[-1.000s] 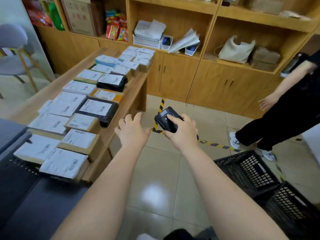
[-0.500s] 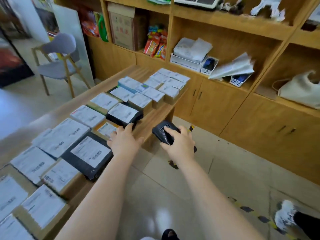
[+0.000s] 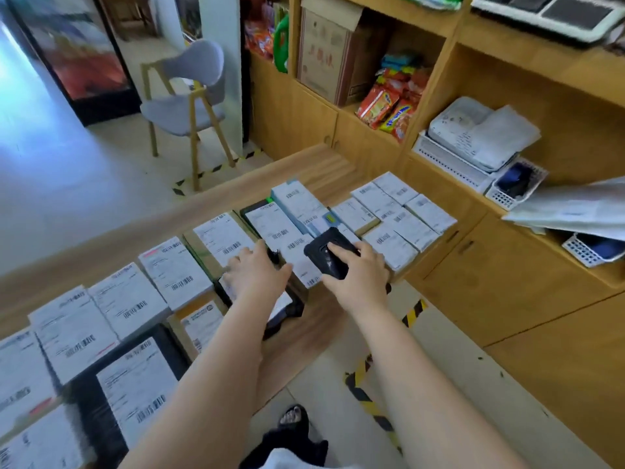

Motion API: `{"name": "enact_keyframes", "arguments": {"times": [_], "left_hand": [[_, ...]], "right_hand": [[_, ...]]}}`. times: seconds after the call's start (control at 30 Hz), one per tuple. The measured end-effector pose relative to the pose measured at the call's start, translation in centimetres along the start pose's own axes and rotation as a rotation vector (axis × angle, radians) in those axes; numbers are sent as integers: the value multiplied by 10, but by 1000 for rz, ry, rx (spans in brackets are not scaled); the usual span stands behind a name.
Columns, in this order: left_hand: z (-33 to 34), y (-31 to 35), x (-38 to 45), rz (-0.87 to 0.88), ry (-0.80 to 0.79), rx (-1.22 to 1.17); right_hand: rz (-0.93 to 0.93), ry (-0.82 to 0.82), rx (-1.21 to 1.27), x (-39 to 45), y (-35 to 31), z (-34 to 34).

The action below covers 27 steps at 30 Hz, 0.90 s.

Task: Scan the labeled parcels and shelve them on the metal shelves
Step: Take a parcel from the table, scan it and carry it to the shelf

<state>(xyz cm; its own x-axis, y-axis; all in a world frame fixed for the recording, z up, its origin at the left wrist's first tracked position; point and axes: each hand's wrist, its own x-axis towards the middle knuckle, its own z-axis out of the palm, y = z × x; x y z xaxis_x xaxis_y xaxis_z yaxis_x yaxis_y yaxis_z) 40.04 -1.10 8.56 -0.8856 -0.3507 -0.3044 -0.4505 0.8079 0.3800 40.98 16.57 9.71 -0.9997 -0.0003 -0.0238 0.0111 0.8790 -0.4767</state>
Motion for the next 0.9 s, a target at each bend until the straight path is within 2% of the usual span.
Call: {"name": "enact_keyframes", "arguments": {"times": [0.27,0.43,0.67,0.9], "left_hand": [[-2,53,104,-120,-54,-45],[21,80,155,-263,-50,-80],[83,161,199,-597,-119,-204],[99,203,230,-756,10,-148]], "right_hand": [[-19,-67,-22,148,14,2],[-108,-125,-40,239,26,20],[-272,-272,21,358,52,31],[-358,-360,182,401,66,47]]}}
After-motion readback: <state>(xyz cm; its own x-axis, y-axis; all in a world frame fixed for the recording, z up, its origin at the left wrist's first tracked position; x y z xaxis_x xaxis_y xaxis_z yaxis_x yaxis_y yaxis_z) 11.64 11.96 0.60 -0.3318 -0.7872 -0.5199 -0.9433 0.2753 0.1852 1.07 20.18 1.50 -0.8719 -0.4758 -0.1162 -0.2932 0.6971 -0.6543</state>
